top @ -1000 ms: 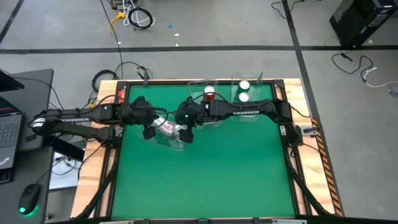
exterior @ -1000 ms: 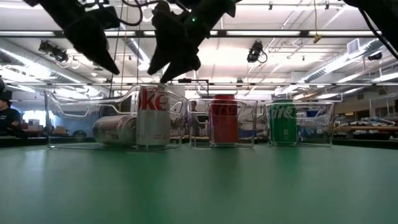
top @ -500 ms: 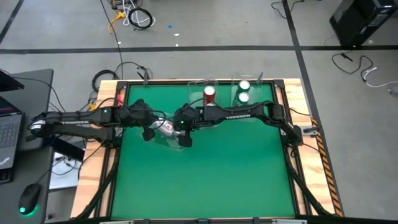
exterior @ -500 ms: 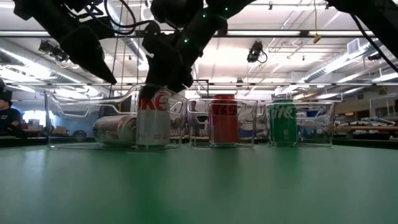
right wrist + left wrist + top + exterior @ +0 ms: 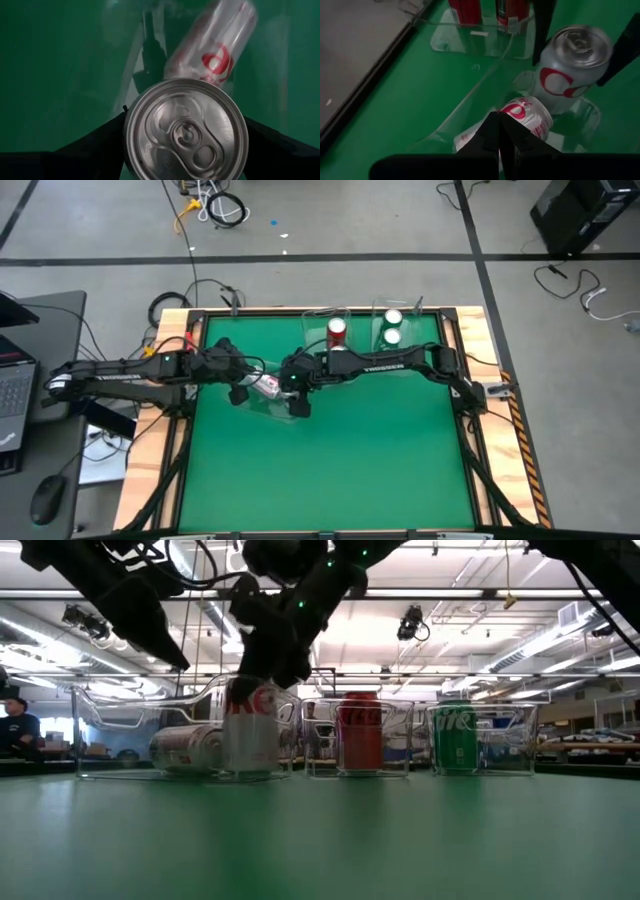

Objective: Sort soda cans
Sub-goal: Remove the right red-silver soda can from the left transparent bin

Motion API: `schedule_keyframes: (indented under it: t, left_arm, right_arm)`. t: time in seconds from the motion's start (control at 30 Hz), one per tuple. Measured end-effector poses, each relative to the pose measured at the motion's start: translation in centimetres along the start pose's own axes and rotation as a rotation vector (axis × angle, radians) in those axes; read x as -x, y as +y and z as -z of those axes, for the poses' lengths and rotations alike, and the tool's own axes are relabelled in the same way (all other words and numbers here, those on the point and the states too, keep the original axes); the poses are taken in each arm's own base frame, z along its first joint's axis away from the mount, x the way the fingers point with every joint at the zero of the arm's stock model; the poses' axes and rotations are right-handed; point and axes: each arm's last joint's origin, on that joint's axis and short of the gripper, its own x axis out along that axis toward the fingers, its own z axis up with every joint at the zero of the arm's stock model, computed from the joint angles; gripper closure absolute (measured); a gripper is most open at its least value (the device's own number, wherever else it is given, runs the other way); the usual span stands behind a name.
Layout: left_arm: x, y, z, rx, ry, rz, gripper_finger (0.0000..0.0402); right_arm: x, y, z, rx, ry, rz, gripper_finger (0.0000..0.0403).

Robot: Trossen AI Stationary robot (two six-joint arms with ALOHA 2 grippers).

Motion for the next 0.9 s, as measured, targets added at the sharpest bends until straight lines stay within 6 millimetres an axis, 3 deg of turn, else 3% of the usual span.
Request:
schedule_keyframes:
  t: [0.07,0.33,0.5,0.57,0.77,0.9]
  left_arm:
    - [0.3,0.1,0.0,0.005,-0.018,-0.005,0.0401]
    - [1.3,0.4,-0.1,0.023,-0.067,-0.008,0.0401]
    - [1.3,0.5,0.0,0.023,-0.055,-0.028,0.0401]
    - [1.2,0.5,0.2,0.025,-0.040,-0.033,0.0401]
    - [1.2,0.5,0.5,0.045,-0.005,-0.025,0.0401]
    - [1.2,0.4,0.5,0.047,-0.004,-0.010,0.0401]
  right_arm:
    - [1.4,0.0,-0.5,0.000,-0.031,0.000,0.0094]
    - [10.5,0.0,-3.0,-0.018,-0.228,0.073,0.0094]
    - [15.9,1.2,-1.9,-0.049,-0.191,0.152,0.0094]
    - [17.0,1.9,-0.9,-0.065,-0.112,0.176,0.0094]
    - [16.0,4.0,2.6,-0.095,0.057,0.208,0.0094]
    - [11.7,4.6,6.6,-0.138,0.153,0.204,0.0094]
